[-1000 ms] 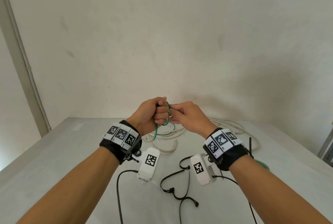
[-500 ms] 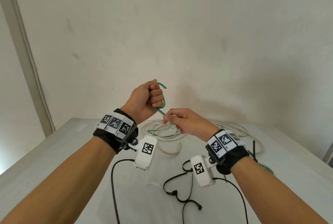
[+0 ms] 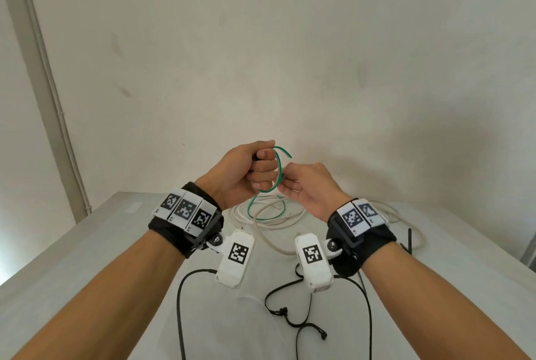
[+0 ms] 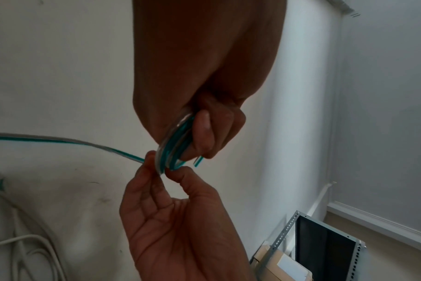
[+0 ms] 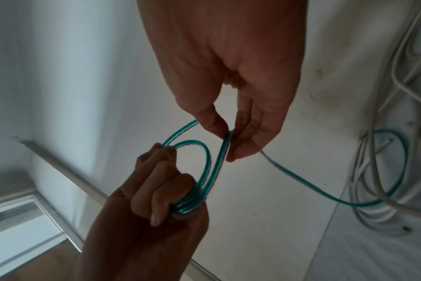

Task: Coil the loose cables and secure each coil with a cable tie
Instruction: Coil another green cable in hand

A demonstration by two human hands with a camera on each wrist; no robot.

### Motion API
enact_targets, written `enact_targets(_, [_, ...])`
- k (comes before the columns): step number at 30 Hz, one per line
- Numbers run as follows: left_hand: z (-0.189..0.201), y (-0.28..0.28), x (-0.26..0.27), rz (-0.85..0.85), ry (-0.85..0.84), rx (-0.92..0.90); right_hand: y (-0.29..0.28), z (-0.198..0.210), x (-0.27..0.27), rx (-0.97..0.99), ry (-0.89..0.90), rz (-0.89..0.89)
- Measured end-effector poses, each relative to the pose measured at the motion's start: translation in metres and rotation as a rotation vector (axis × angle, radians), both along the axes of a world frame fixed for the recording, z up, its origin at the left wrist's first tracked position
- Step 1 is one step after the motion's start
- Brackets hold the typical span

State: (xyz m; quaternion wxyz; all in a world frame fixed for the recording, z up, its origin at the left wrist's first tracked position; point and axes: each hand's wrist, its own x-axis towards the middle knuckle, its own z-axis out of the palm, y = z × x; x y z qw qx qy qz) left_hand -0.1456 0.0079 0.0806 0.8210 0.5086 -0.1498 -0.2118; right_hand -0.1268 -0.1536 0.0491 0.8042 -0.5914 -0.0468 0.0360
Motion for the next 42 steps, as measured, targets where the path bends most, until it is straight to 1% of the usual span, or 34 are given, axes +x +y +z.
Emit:
enact_targets(3, [0.0,0.003,-0.001,-0.016,-0.003,0.01,-0.003,0.003,-0.001,-0.125,0.011,-0.025])
enact_targets(5, [0.002,0.004,-0.002,-0.02,-0.009,-0.018,-0.006,0.002,-0.002,-0.248,0.03,-0.014])
enact_targets(8, [0.012,0.007,-0.004,-0.022,-0.031,-0.094,-0.011,0.001,-0.009,-0.503,0.109,0.133])
enact_targets(9, [0.016,0.009,-0.005,-0.021,-0.04,-0.112,-0.012,0.001,-0.012,-0.551,0.133,0.193])
enact_targets(11, [0.025,0.009,-0.005,-0.029,-0.051,-0.132,-0.01,0.002,-0.016,-0.582,0.154,0.287])
enact_targets(12, [0.029,0.009,-0.006,-0.04,-0.053,-0.139,-0.008,0.002,-0.016,-0.587,0.15,0.308])
enact_targets(14, [0.037,0.007,-0.008,-0.061,-0.053,-0.131,-0.004,0.003,-0.014,-0.564,0.1,0.296])
enact_targets(16, [0.04,0.005,-0.012,-0.071,-0.041,-0.067,-0.002,0.004,-0.008,-0.459,0.01,0.245])
enact_targets(19, [0.029,0.007,-0.015,-0.066,0.029,0.031,-0.006,0.014,-0.001,-0.26,-0.11,0.212])
enact_targets(22, [0.015,0.014,-0.011,0.007,0.056,0.075,-0.012,0.027,0.006,-0.169,-0.179,0.21])
enact_targets(25, [0.004,0.02,-0.008,0.058,0.027,0.108,-0.014,0.033,0.015,-0.127,-0.148,0.143])
enact_targets(28, [-0.006,0.023,-0.009,0.022,0.02,0.207,-0.014,0.035,0.022,-0.077,-0.093,0.057])
enact_targets(30, [-0.013,0.022,-0.009,0.012,0.03,0.276,-0.016,0.037,0.023,-0.086,-0.1,0.026])
enact_targets(36, [-0.027,0.012,-0.001,-0.031,0.048,0.39,-0.008,0.035,0.022,-0.211,-0.208,-0.07])
enact_targets(39, [-0.033,0.006,0.003,-0.014,0.086,0.386,-0.002,0.032,0.021,-0.259,-0.226,-0.085])
enact_targets(42, [-0.036,0.001,0.009,0.086,0.15,0.335,0.004,0.033,0.016,-0.249,-0.178,-0.089])
